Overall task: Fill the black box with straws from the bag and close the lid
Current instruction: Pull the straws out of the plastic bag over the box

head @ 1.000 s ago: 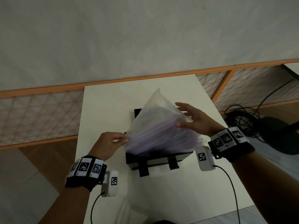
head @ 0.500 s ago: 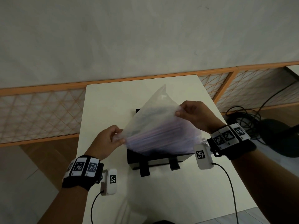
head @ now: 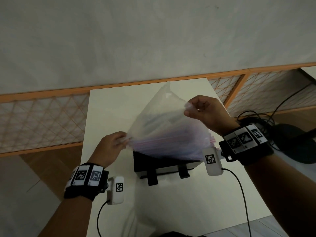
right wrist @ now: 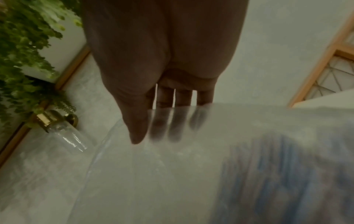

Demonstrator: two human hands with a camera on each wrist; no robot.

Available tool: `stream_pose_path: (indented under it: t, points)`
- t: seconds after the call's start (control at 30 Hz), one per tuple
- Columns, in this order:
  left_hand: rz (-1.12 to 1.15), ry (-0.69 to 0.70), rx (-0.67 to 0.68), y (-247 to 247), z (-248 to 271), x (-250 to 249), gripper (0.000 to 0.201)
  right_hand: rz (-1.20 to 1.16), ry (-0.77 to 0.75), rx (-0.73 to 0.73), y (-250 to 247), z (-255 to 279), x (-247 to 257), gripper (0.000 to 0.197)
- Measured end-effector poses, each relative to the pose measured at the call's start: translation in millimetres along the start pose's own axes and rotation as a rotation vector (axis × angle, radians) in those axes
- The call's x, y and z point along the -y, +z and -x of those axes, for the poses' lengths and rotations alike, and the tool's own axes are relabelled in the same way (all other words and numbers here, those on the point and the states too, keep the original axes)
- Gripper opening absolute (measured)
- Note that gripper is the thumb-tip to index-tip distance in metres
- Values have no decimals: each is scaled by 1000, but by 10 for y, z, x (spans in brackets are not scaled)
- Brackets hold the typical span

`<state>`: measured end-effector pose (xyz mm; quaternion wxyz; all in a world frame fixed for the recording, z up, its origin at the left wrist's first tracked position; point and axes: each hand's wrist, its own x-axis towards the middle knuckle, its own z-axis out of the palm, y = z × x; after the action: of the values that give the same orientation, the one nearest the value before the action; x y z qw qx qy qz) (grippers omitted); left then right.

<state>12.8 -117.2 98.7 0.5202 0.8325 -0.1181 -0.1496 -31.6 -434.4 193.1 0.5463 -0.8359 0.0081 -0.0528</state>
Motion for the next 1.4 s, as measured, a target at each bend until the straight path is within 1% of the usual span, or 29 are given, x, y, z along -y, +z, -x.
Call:
stream_pose_path:
  t: [0.07,0.1,0.13,0.2,0.27,0.3,0.37,0.4,0.47,0.53,0.57,0.6,0.63,0.67,0.7,0.73,0.8,0.83,0.87,0.93,0.97,1.03,1.07,1.17,1.23,1.27,1.3,1.4]
  points:
    - [-56,32,21,13,20,-20,19,183,87,107,-3,6,-85,46]
    - [-83,48,41,23,35,-30,26,301,127,167,-1,14,-128,55]
    - [-91,33,75,32,61,-53,34,395,154,205,6,27,-160,55]
    - [-117,-20,151,57,74,-54,43,464,174,190,8,60,-177,37]
    - [-155,-39,141,77,54,-5,35,392,139,128,0,79,-163,15]
    - [-167,-30,112,81,36,32,35,341,112,100,-4,77,-156,11]
    - [-187,-15,43,130,8,78,45,261,78,91,-21,56,-165,19]
    - [-181,-13,23,164,-1,79,43,229,86,103,-24,50,-178,28]
    - [-189,-11,34,227,-11,41,34,220,148,100,-47,34,-246,46]
    - [-216,-1,58,280,-14,18,31,281,254,82,-90,47,-358,58]
    - [-225,4,62,301,-14,3,29,303,303,101,-103,70,-406,62]
    - [-227,17,56,322,-15,-11,27,292,337,141,-108,102,-439,64]
    - [-235,17,44,324,-19,-21,26,264,341,185,-102,133,-466,59]
    - [-237,20,38,320,-19,-24,28,248,311,213,-86,166,-474,50]
    - [-226,7,47,306,-14,-30,33,245,258,200,-71,185,-483,40]
    - [-209,6,62,294,-9,-31,34,239,210,139,-64,186,-498,31]
    - [-161,-9,87,258,-5,-21,21,173,136,-32,-41,171,-512,16]
    - [-150,-8,87,237,-4,-23,19,149,104,-79,-29,166,-507,13]
    - [-147,1,79,220,-9,-16,23,152,81,-100,-12,166,-481,14]
    - [-174,-6,52,201,-34,2,23,200,48,-116,3,167,-431,17]
    - [-199,-16,43,199,-44,7,26,209,32,-125,0,157,-408,18]
    - [-220,-31,44,215,-50,14,36,202,17,-151,-6,137,-362,18]
    - [-219,-31,52,219,-41,13,38,199,4,-168,1,138,-338,17]
    - [-216,-1,59,192,-7,-15,47,190,-83,-237,58,172,-299,15]
    - [-214,19,4,184,-8,-25,41,145,-91,-299,87,195,-286,12]
    - [-222,23,-22,194,-18,-24,36,123,-77,-300,87,182,-299,12]
    - [-237,21,-17,205,-29,-24,32,117,-50,-249,83,162,-311,14]
    - [-276,23,84,252,-25,24,33,281,-13,70,66,125,-381,39]
